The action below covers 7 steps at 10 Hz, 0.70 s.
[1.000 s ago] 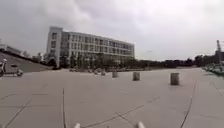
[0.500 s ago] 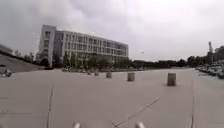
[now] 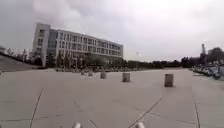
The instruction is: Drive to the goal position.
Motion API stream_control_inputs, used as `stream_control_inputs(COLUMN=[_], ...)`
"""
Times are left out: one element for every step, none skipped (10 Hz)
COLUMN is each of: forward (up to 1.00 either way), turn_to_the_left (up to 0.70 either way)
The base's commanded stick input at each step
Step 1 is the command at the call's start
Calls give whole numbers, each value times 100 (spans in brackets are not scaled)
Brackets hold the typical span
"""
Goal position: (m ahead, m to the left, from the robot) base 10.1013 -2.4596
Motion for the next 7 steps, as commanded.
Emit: stream_control_inputs(forward=[50, 50, 50, 50, 50, 50, 50], turn_to_the_left=[-18, -9, -1, 0, 0, 0, 0])
